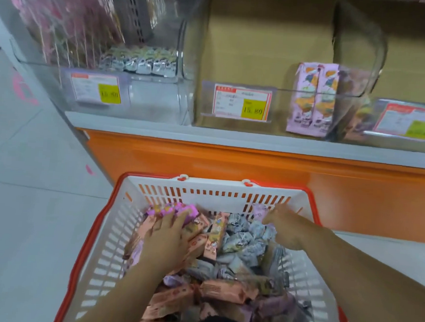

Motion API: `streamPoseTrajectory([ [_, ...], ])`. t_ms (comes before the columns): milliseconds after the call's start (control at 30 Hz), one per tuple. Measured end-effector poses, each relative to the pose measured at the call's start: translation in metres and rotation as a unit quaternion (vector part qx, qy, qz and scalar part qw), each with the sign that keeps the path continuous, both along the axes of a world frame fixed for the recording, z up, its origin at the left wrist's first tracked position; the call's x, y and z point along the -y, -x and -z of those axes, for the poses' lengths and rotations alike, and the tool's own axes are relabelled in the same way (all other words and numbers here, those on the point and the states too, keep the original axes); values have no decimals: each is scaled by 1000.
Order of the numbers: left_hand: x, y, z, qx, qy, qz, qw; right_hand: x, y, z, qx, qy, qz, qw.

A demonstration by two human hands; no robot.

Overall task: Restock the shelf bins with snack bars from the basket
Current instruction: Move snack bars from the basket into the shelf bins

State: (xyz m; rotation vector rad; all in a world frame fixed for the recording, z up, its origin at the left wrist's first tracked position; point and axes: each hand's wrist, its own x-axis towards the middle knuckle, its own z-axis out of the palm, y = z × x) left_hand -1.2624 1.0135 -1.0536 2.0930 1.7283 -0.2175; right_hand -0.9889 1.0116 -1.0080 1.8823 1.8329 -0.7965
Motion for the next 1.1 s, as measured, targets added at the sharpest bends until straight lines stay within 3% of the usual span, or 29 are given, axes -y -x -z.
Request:
streamPoseTrajectory([
  [300, -5, -1, 7, -28, -3, 5, 1000, -4, 6, 37, 31, 23, 11, 999],
  [433, -7, -2, -6, -37, 17, 19, 999, 4, 10, 22, 12, 4, 16, 1000],
  [633, 0, -18, -46, 81, -74, 89, 990, 16, 18, 1, 16, -10, -19, 1000],
  [733, 4, -24, -51, 62, -71, 127, 987, 21, 22, -5, 11, -14, -19, 1000],
  [900, 3, -12, -32, -24, -23, 48, 998, 12, 21, 1, 34, -103, -31, 994],
  [1100, -2, -10, -6, 21, -31, 22, 999, -5, 28, 25, 42, -149, -28, 988],
])
